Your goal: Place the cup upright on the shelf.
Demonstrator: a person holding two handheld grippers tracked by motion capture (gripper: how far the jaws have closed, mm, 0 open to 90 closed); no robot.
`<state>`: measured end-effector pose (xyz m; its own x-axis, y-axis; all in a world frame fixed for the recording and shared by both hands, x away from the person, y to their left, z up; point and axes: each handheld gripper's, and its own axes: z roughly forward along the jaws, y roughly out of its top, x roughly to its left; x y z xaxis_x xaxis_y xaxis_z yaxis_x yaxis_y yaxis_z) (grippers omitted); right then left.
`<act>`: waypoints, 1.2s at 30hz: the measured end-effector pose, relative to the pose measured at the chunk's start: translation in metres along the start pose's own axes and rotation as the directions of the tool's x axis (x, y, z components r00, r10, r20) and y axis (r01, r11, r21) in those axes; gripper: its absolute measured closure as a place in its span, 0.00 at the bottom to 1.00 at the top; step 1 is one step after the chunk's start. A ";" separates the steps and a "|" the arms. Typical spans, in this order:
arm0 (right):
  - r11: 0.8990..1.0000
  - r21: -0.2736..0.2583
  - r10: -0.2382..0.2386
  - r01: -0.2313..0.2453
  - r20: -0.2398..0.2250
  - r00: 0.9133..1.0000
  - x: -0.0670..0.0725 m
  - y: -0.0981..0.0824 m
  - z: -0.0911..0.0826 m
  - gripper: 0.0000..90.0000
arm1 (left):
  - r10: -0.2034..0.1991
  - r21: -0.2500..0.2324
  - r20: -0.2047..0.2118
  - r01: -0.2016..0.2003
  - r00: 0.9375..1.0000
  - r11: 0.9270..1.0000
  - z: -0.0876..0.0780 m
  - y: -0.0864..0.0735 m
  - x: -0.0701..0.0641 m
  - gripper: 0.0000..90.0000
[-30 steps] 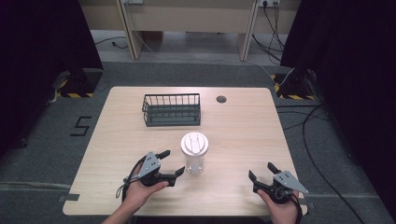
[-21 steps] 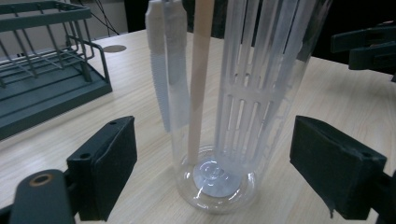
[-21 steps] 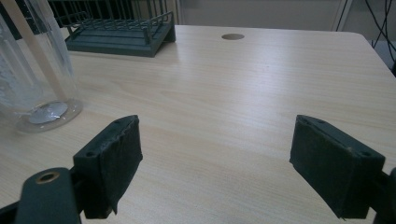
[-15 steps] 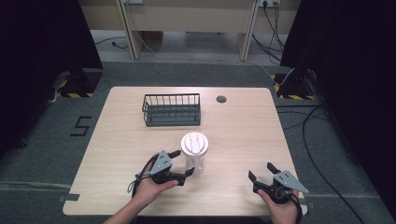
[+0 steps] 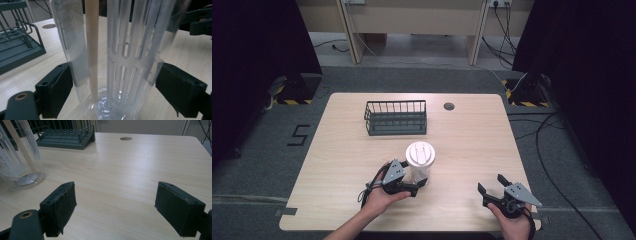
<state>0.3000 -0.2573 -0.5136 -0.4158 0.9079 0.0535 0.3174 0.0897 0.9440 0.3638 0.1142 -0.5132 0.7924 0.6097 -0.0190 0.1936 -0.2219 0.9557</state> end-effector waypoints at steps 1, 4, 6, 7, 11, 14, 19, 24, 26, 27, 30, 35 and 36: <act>1.000 0.000 0.000 0.000 0.000 1.000 0.000 0.000 0.000 0.20 | 0.000 0.000 0.000 0.000 1.000 1.000 0.000 0.000 0.000 0.16; 1.000 0.001 -0.005 0.005 0.000 1.000 0.000 0.000 0.000 0.20 | 0.001 -0.005 0.001 -0.001 1.000 1.000 0.004 0.002 0.001 0.16; 1.000 0.002 -0.005 0.005 -0.001 1.000 0.000 0.000 0.000 0.20 | 0.006 -0.009 0.000 -0.006 1.000 1.000 0.006 0.002 0.001 0.16; 1.000 0.001 -0.005 0.005 -0.001 1.000 0.000 0.000 0.000 0.20 | 0.008 -0.009 0.000 -0.008 1.000 1.000 0.006 0.001 0.001 0.17; 1.000 0.004 -0.001 0.001 -0.004 1.000 0.000 0.000 0.001 0.20 | 0.007 -0.020 0.003 -0.007 1.000 1.000 0.005 0.000 0.002 0.19; 1.000 0.006 -0.001 0.001 -0.006 1.000 -0.001 0.000 0.001 0.20 | 0.005 -0.025 0.001 -0.005 1.000 1.000 0.004 -0.001 0.002 0.19; 1.000 0.007 0.001 -0.001 -0.007 1.000 -0.001 0.000 0.001 0.20 | -0.001 -0.020 -0.005 0.001 1.000 1.000 0.004 0.000 0.001 0.20; 1.000 0.007 0.003 -0.003 -0.010 1.000 -0.001 0.000 0.001 0.20 | 0.000 -0.013 -0.008 0.000 1.000 1.000 0.004 0.001 0.001 0.20; 1.000 0.007 0.004 -0.004 -0.011 1.000 -0.001 0.000 0.001 0.20 | -0.002 -0.013 -0.008 0.002 1.000 1.000 0.003 0.002 0.001 0.20; 1.000 0.008 0.005 -0.005 -0.012 1.000 -0.001 0.000 0.001 0.20 | -0.001 -0.015 -0.009 0.001 1.000 1.000 0.003 0.003 0.001 0.20; 1.000 0.009 0.007 -0.007 -0.012 1.000 -0.001 0.000 0.001 0.20 | 0.000 -0.020 -0.013 0.000 1.000 1.000 0.002 0.006 0.001 0.20; 1.000 0.010 0.009 -0.009 -0.013 1.000 -0.001 0.000 0.001 0.20 | -0.002 -0.026 -0.025 0.001 1.000 1.000 -0.001 0.011 0.003 0.20; 1.000 0.010 0.009 -0.009 -0.013 1.000 -0.001 0.000 0.001 0.20 | 0.000 -0.028 -0.027 -0.001 1.000 1.000 -0.002 0.012 0.004 0.20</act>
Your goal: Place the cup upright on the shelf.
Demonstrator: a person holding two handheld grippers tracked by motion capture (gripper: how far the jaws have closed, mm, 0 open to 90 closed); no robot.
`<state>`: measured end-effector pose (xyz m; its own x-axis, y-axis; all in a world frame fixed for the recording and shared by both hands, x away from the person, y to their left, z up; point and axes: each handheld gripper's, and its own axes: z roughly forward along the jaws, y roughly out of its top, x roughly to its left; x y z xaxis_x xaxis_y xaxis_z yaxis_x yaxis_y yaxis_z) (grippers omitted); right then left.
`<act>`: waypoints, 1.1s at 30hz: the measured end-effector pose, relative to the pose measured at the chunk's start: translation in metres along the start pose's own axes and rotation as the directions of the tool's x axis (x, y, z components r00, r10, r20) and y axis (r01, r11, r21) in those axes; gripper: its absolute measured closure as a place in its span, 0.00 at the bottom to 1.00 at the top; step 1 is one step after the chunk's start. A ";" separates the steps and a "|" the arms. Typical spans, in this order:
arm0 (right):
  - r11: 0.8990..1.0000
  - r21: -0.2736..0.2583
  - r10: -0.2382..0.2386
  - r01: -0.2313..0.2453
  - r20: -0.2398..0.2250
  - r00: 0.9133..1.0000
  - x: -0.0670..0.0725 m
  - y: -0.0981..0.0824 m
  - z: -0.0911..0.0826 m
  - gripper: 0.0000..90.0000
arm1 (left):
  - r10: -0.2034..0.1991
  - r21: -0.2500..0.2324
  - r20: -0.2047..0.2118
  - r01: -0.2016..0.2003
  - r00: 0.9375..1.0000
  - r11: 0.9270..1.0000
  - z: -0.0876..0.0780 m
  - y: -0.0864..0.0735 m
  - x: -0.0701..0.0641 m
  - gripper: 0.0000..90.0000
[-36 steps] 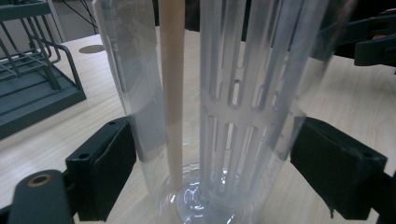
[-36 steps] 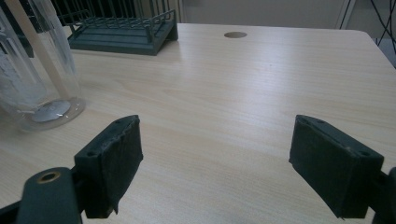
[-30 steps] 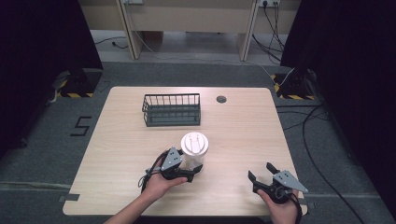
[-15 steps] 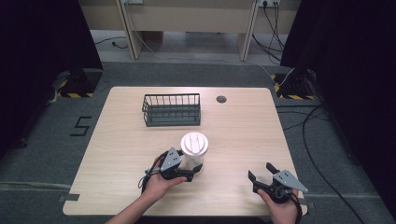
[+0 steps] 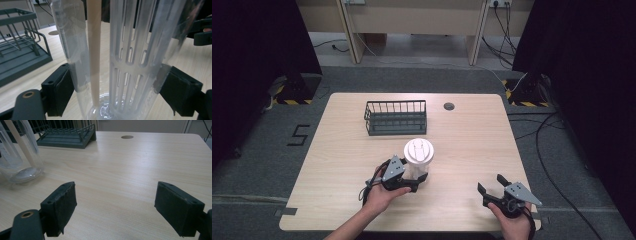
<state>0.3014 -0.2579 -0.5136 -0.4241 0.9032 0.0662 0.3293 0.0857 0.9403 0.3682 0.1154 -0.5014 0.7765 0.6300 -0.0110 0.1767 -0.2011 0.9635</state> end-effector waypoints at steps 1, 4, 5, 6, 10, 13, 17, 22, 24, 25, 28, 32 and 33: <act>1.000 0.000 0.000 0.000 0.000 1.000 0.000 0.000 0.000 0.20 | 0.000 -0.002 -0.003 0.000 1.000 1.000 -0.001 0.001 0.001 0.20; 1.000 0.003 0.004 -0.004 -0.001 1.000 0.000 0.000 0.000 0.20 | 0.007 0.001 -0.007 -0.007 1.000 1.000 -0.003 0.004 0.004 0.20; 1.000 0.002 0.001 -0.001 0.000 1.000 0.000 0.000 0.000 0.20 | 0.016 0.003 -0.012 -0.016 1.000 1.000 -0.003 0.005 0.005 0.20; 1.000 0.003 0.002 -0.002 0.000 1.000 0.000 0.000 0.000 0.20 | 0.017 0.004 -0.015 -0.017 1.000 1.000 -0.004 0.006 0.006 0.20; 1.000 0.002 0.002 -0.002 0.000 1.000 0.000 0.000 0.000 0.20 | 0.014 0.003 -0.027 -0.014 1.000 1.000 -0.005 0.009 0.010 0.20; 1.000 0.002 0.002 -0.002 0.001 1.000 0.000 0.000 0.000 0.20 | 0.009 -0.003 -0.035 -0.009 0.999 1.000 -0.007 0.012 0.013 0.20; 1.000 0.004 0.011 -0.011 -0.001 1.000 0.000 0.000 0.000 0.20 | 0.013 -0.007 -0.046 -0.013 0.999 1.000 -0.009 0.017 0.018 0.20; 1.000 0.005 0.012 -0.012 -0.002 1.000 0.000 0.000 0.000 0.20 | 0.011 -0.016 -0.061 -0.012 0.998 1.000 -0.012 0.022 0.025 0.20; 1.000 0.005 0.013 -0.013 -0.003 1.000 0.000 0.000 0.000 0.20 | 0.012 -0.018 -0.065 -0.013 0.998 1.000 -0.013 0.024 0.027 0.20; 1.000 0.005 0.013 -0.013 -0.002 1.000 0.000 0.000 0.000 0.20 | 0.012 -0.018 -0.065 -0.013 0.998 1.000 -0.013 0.024 0.027 0.20; 1.000 0.005 0.014 -0.014 -0.003 1.000 0.000 0.000 0.000 0.20 | 0.010 -0.024 -0.077 -0.012 0.997 1.000 -0.015 0.027 0.031 0.20; 1.000 0.006 0.015 -0.015 -0.003 1.000 0.000 0.000 0.000 0.20 | 0.007 -0.027 -0.085 -0.010 0.996 1.000 -0.017 0.030 0.035 0.20; 1.000 0.006 0.016 -0.016 -0.004 1.000 0.000 0.000 0.000 0.20 | 0.008 -0.028 -0.087 -0.011 0.996 1.000 -0.017 0.031 0.036 0.20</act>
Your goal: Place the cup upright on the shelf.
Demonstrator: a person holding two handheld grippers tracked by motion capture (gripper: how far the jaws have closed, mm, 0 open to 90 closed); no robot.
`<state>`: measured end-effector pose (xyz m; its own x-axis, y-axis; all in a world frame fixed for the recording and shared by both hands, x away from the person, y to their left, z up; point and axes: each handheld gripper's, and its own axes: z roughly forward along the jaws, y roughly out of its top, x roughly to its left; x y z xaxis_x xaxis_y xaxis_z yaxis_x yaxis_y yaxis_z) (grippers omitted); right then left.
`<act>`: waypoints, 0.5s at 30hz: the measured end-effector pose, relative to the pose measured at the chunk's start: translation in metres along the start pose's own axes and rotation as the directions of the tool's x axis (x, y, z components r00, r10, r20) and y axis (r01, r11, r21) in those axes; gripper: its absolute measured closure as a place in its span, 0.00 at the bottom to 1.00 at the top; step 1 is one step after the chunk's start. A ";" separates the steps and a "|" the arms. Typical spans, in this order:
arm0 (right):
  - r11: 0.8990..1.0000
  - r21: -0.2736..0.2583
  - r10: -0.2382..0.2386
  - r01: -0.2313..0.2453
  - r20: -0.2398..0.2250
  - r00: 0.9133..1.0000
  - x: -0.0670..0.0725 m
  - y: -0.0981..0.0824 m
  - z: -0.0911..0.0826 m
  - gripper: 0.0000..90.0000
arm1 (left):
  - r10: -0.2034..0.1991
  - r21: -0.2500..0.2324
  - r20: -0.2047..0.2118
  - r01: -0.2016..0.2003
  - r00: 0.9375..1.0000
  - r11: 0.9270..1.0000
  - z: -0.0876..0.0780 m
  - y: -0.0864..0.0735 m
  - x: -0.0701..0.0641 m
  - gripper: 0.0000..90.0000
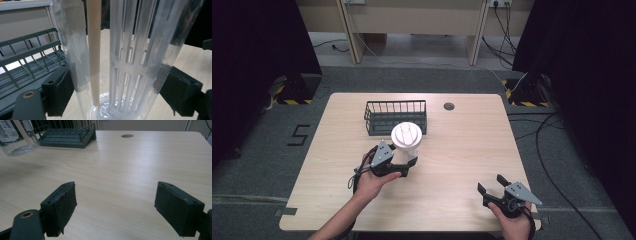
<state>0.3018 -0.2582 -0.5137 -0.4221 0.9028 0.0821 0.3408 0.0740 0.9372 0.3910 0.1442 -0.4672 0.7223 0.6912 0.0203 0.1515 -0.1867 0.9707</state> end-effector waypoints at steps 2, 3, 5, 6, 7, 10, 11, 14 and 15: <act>1.000 0.000 0.002 -0.002 0.000 1.000 0.000 0.000 0.000 0.20 | 0.001 -0.002 -0.003 -0.001 1.000 1.000 0.000 0.001 0.001 0.20; 1.000 0.000 0.002 -0.002 0.000 1.000 0.000 0.000 0.000 0.20 | 0.000 -0.004 -0.004 0.000 1.000 1.000 0.000 0.002 0.002 0.20; 1.000 0.000 0.003 -0.003 0.000 1.000 0.000 0.000 0.000 0.20 | 0.000 -0.005 -0.006 0.000 1.000 1.000 0.000 0.003 0.003 0.20; 1.000 -0.001 0.003 -0.003 0.000 1.000 0.000 0.000 0.000 0.20 | -0.001 -0.008 -0.010 0.001 1.000 1.000 0.000 0.004 0.005 0.20; 1.000 0.000 0.004 -0.004 -0.001 1.000 0.000 0.000 0.000 0.20 | -0.001 -0.008 -0.012 0.001 1.000 1.000 0.000 0.005 0.006 0.20; 1.000 0.000 0.007 -0.007 -0.002 1.000 0.000 0.000 0.000 0.20 | -0.001 -0.009 -0.016 0.001 1.000 1.000 0.000 0.007 0.008 0.20; 1.000 0.000 0.007 -0.007 -0.001 1.000 0.000 0.000 0.000 0.20 | -0.004 -0.011 -0.017 0.004 1.000 1.000 0.000 0.007 0.009 0.20; 1.000 0.000 0.009 -0.009 -0.001 1.000 0.000 0.000 0.000 0.20 | -0.005 -0.013 -0.023 0.004 1.000 1.000 0.000 0.010 0.012 0.20; 1.000 0.000 0.009 -0.009 -0.001 1.000 0.000 0.000 0.000 0.20 | -0.005 -0.013 -0.025 0.004 1.000 1.000 0.000 0.010 0.013 0.20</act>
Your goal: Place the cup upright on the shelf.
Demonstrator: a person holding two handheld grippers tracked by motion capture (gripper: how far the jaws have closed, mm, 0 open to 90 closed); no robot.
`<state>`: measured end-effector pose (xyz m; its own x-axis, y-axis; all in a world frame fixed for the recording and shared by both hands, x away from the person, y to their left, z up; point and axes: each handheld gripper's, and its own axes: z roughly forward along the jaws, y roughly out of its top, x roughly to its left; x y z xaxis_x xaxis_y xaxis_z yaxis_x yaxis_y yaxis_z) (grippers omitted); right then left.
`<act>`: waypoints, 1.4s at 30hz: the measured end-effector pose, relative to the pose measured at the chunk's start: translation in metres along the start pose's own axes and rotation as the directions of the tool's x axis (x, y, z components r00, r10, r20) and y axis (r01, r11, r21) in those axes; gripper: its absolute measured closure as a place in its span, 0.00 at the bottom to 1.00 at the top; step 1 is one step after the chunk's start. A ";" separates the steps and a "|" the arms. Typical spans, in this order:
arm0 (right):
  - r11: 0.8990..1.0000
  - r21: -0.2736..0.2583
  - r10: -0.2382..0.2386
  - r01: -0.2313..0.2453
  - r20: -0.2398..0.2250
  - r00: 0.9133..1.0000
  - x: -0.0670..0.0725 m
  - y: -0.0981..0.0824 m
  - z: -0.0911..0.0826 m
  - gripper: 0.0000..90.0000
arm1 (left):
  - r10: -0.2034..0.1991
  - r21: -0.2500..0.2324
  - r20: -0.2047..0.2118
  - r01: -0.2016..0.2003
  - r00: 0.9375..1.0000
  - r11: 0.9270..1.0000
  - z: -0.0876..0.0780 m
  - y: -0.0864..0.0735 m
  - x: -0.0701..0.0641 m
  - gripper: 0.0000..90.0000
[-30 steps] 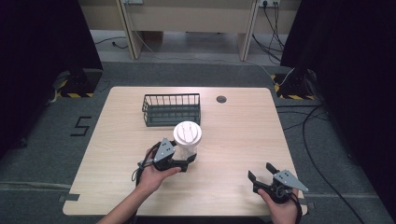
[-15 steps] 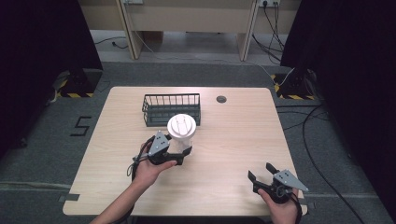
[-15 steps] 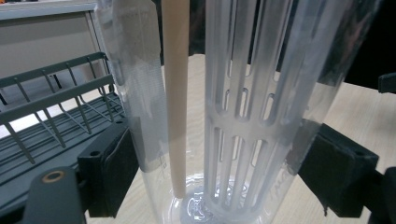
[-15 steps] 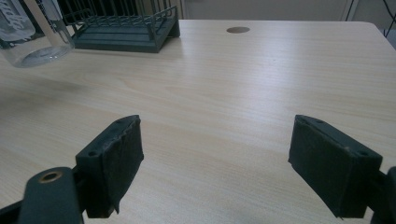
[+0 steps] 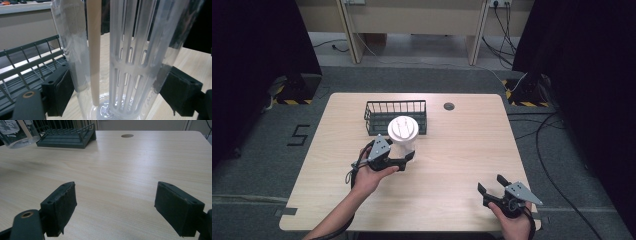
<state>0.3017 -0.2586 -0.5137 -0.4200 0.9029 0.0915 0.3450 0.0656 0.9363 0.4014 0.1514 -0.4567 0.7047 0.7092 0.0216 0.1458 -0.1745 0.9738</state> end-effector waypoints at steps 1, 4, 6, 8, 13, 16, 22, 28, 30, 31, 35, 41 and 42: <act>1.000 0.001 0.002 -0.002 0.000 1.000 0.000 0.000 0.000 0.20 | 0.002 0.000 -0.002 -0.002 1.000 1.000 0.000 0.001 0.001 0.20; 1.000 0.001 0.003 -0.003 0.000 1.000 0.000 0.000 0.000 0.20 | 0.002 -0.003 -0.008 -0.002 1.000 1.000 0.000 0.003 0.004 0.20; 1.000 0.001 0.002 -0.002 -0.001 1.000 0.000 0.000 0.000 0.20 | 0.002 -0.006 -0.011 -0.002 1.000 1.000 0.000 0.004 0.005 0.20; 1.000 0.001 0.003 -0.003 -0.001 1.000 0.000 0.000 0.000 0.20 | 0.003 -0.006 -0.016 -0.003 1.000 1.000 0.000 0.006 0.007 0.20; 1.000 0.002 0.005 -0.005 -0.001 1.000 0.000 0.000 0.000 0.20 | 0.009 -0.003 -0.028 -0.009 1.000 1.000 0.000 0.009 0.011 0.20; 1.000 0.002 0.006 -0.006 -0.002 1.000 0.000 0.000 0.000 0.20 | 0.012 -0.004 -0.036 -0.012 0.999 1.000 0.000 0.011 0.014 0.20; 1.000 0.002 0.008 -0.008 -0.001 1.000 0.000 0.000 0.000 0.20 | 0.017 -0.005 -0.047 -0.017 0.999 1.000 0.001 0.015 0.019 0.20; 1.000 0.003 0.008 -0.008 -0.002 1.000 0.000 0.000 0.000 0.20 | 0.019 -0.013 -0.060 -0.020 0.998 1.000 0.002 0.020 0.024 0.20; 1.000 0.003 0.008 -0.008 -0.002 1.000 0.000 0.000 0.000 0.20 | 0.020 -0.016 -0.065 -0.021 0.998 1.000 0.002 0.022 0.025 0.20; 1.000 0.003 0.008 -0.008 -0.002 1.000 0.000 0.000 0.000 0.20 | 0.019 -0.016 -0.067 -0.020 0.998 1.000 0.002 0.022 0.026 0.20; 1.000 0.003 0.008 -0.008 -0.002 1.000 0.000 0.000 0.000 0.20 | 0.018 -0.021 -0.074 -0.020 0.997 1.000 0.003 0.024 0.028 0.20; 1.000 0.003 0.007 -0.007 -0.002 1.000 0.000 0.000 0.000 0.20 | 0.020 -0.025 -0.084 -0.022 0.996 0.999 0.004 0.028 0.031 0.20; 1.000 0.003 0.008 -0.008 -0.003 1.000 0.000 0.000 0.000 0.20 | 0.022 -0.025 -0.084 -0.024 0.996 0.999 0.004 0.029 0.032 0.20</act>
<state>0.3020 -0.2589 -0.5138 -0.4196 0.9022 0.0994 0.3506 0.0601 0.9346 0.4310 0.1662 -0.4289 0.6470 0.7600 0.0620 0.1112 -0.1745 0.9784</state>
